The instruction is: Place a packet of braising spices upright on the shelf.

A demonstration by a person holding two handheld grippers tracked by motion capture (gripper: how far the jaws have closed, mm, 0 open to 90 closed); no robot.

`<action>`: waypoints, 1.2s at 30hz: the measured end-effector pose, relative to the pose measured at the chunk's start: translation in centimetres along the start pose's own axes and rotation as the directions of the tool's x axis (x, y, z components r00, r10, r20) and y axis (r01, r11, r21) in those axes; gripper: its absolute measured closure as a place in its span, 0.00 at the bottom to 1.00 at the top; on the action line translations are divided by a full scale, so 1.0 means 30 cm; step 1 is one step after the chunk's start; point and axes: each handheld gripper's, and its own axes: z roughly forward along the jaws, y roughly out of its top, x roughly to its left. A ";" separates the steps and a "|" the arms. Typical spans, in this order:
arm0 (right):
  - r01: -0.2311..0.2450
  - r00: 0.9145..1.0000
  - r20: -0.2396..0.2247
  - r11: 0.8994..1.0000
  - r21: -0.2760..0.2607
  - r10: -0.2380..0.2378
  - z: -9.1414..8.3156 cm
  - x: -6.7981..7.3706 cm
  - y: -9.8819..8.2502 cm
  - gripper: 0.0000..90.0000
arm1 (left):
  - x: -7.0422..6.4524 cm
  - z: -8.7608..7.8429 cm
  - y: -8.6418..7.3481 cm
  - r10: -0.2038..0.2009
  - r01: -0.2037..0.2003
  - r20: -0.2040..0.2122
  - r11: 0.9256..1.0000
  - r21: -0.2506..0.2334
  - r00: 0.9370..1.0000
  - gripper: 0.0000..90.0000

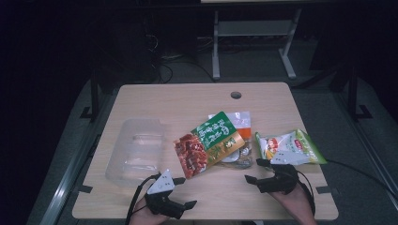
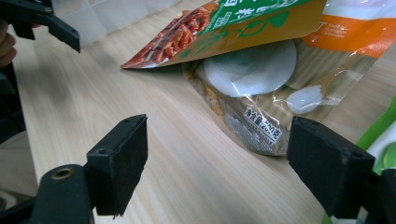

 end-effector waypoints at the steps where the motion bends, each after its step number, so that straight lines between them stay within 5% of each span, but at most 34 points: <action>1: 0.000 1.000 0.000 1.000 0.000 0.000 0.000 0.000 0.000 0.22 | 0.000 0.000 0.000 0.000 0.000 0.000 1.000 0.000 1.000 0.18; 17: -0.022 1.000 0.020 0.999 0.023 0.022 0.107 -0.028 0.095 0.23 | -0.005 0.001 0.002 0.008 -0.008 0.002 1.000 -0.001 1.000 0.18; 22: -0.083 0.996 0.016 0.994 0.066 0.082 0.166 -0.054 0.127 0.24 | -0.004 0.002 0.003 0.011 -0.011 0.003 1.000 0.002 1.000 0.18; 36: -0.131 0.991 0.041 0.990 0.043 0.129 0.260 -0.081 0.206 0.29 | -0.003 0.001 0.003 0.010 -0.010 0.001 1.000 0.002 1.000 0.18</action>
